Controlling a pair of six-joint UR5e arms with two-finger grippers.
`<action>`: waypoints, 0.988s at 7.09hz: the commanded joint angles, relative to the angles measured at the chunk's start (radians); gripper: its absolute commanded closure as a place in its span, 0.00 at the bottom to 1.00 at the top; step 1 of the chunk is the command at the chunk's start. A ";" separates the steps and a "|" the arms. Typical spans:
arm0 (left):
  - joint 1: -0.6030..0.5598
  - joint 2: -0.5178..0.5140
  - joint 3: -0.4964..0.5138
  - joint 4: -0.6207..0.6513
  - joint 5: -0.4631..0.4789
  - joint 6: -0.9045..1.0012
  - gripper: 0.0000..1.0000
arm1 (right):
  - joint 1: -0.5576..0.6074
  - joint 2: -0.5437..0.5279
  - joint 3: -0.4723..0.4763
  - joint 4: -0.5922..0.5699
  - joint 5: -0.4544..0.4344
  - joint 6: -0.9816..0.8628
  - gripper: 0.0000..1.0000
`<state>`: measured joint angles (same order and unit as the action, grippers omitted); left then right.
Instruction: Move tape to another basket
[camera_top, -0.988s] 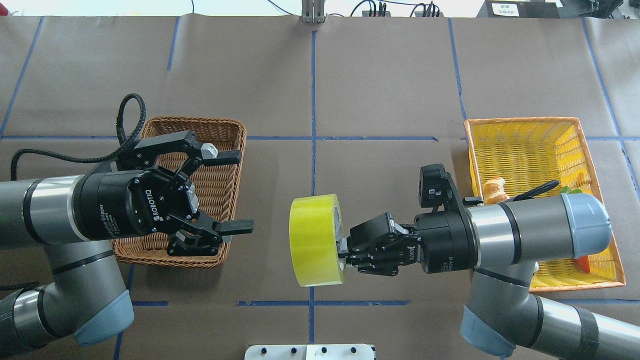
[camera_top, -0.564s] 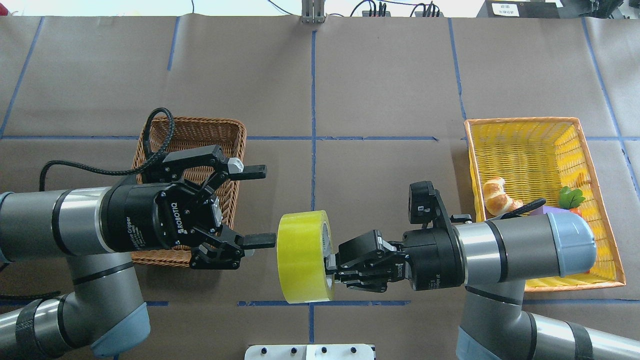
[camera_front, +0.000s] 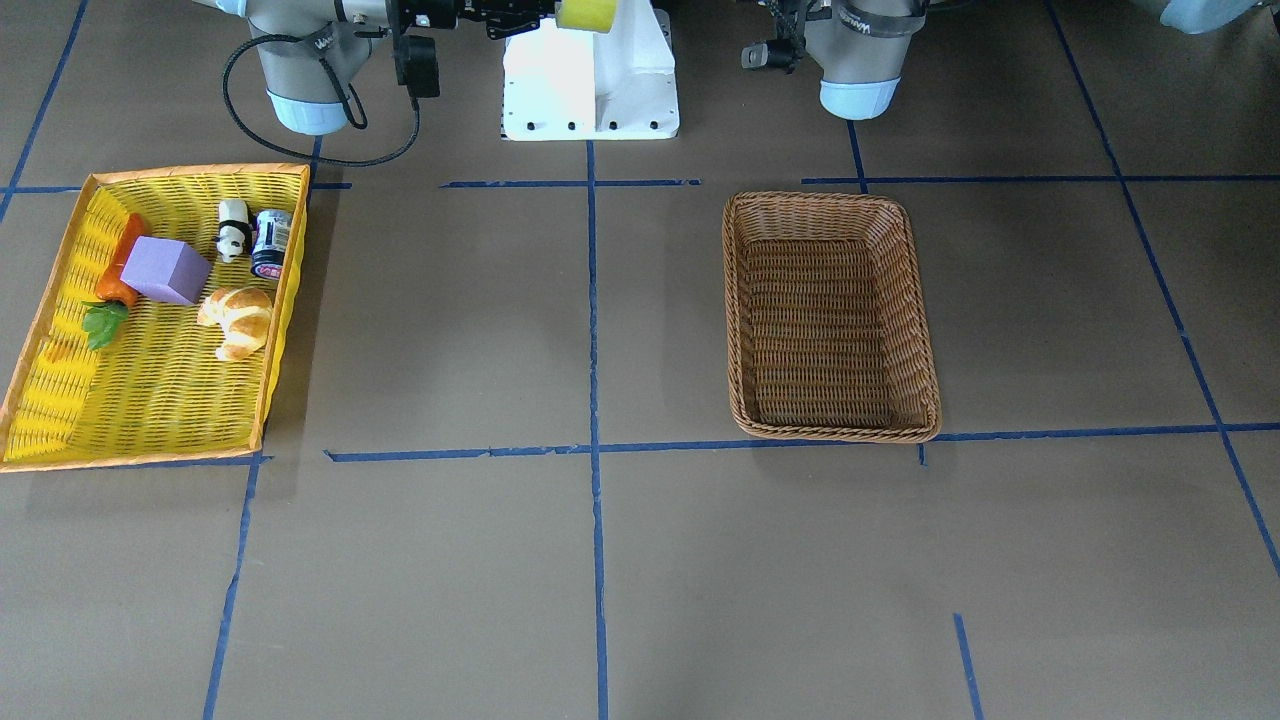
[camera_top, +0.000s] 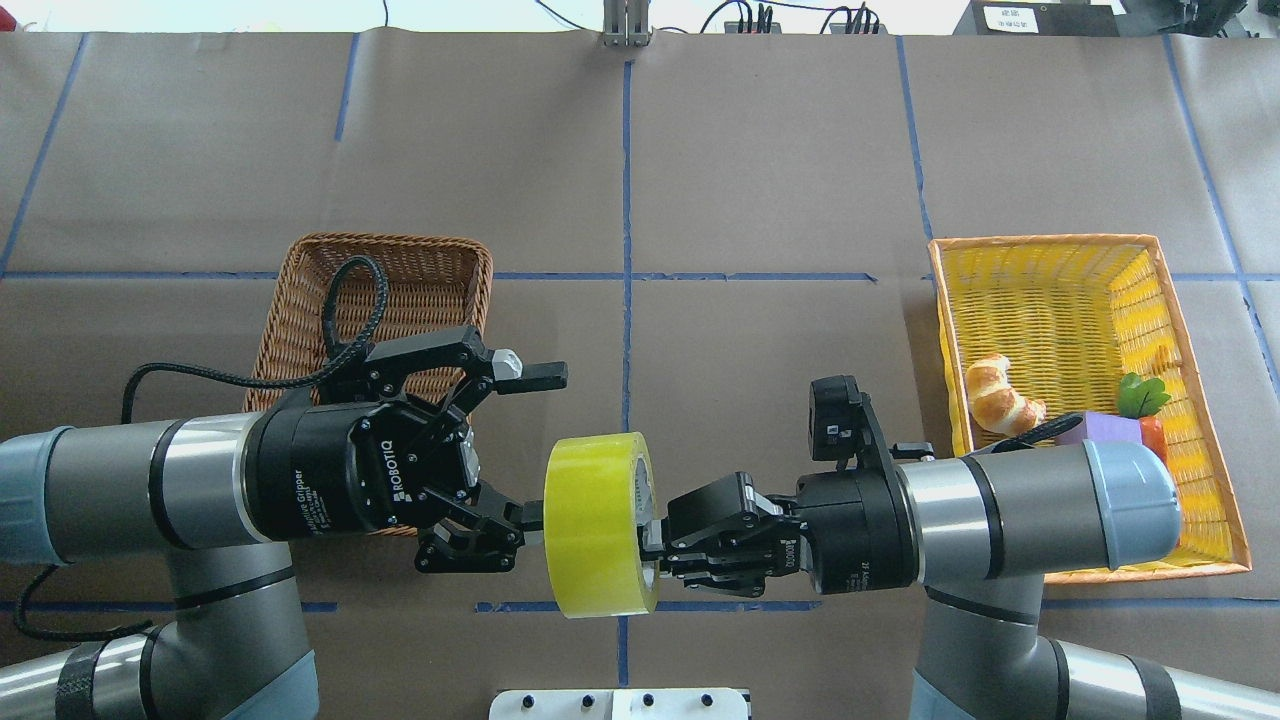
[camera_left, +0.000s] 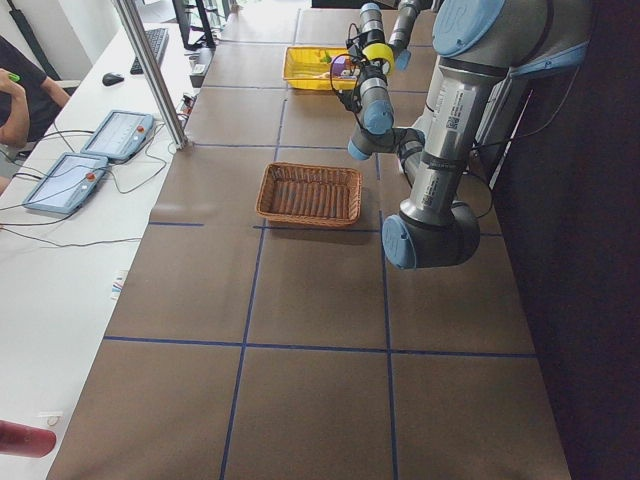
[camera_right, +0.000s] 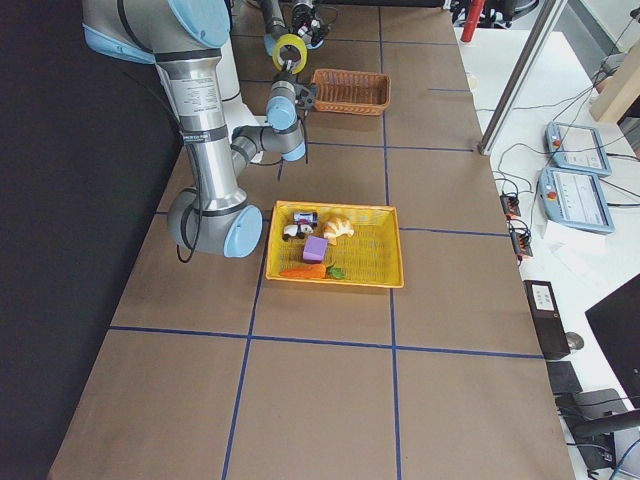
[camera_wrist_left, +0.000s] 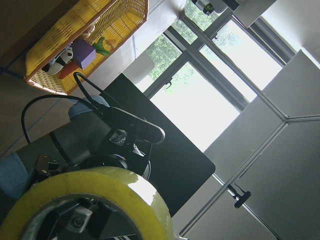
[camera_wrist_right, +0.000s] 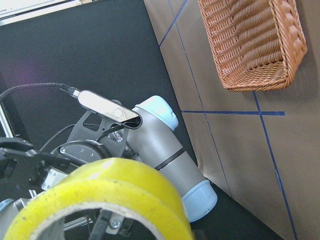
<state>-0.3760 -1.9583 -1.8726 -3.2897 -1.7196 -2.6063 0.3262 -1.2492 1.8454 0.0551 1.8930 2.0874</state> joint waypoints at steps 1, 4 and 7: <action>0.002 -0.011 0.003 0.002 0.002 0.000 0.00 | -0.016 0.001 0.000 -0.001 -0.018 -0.001 0.98; 0.009 -0.011 0.009 0.002 0.002 0.000 0.02 | -0.021 0.001 0.000 -0.001 -0.029 -0.001 0.98; 0.011 -0.013 0.009 0.005 0.002 0.000 0.07 | -0.039 0.008 0.000 0.002 -0.063 -0.001 0.97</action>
<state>-0.3654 -1.9702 -1.8639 -3.2849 -1.7180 -2.6062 0.2907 -1.2464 1.8454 0.0564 1.8356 2.0862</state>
